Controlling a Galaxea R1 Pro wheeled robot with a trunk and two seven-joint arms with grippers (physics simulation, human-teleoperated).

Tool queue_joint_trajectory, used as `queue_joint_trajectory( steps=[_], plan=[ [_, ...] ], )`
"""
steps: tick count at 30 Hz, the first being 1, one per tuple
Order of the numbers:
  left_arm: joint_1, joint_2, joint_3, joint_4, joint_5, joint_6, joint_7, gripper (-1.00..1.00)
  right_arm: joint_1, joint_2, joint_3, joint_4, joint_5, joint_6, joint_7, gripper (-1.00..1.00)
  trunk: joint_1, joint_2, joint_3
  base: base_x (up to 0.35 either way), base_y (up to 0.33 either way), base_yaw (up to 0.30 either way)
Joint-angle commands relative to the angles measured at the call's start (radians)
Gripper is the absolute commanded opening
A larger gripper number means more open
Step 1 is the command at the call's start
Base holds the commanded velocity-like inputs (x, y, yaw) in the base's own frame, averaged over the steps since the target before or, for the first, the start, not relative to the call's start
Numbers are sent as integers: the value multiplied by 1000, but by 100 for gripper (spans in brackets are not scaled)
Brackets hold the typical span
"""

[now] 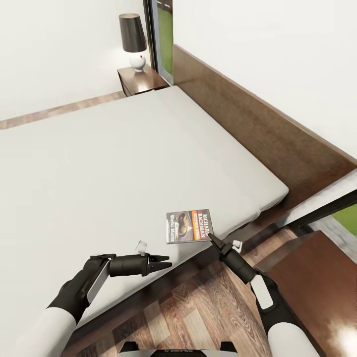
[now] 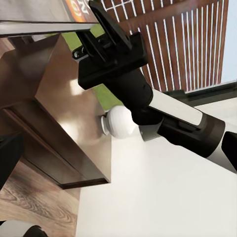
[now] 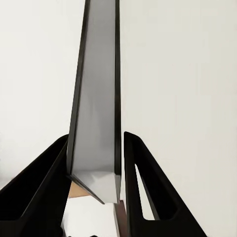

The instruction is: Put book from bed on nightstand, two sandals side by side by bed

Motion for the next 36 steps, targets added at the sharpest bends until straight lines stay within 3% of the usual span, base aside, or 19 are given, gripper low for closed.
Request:
queue_joint_trajectory(
  steps=[1, 36],
  plan=[
    [-1, 1, -4, 0, 9, 10, 1, 100, -1, 1, -4, 0, -1, 6, 2, -100, -4, 7, 3, 0, 0, 0],
    [-1, 0, -4, 37, 9, 9, 5, 100, 1, 0, -1, -9, 10, 5, 6, -100, -4, 7, 14, 0, 0, -4]
  ],
)
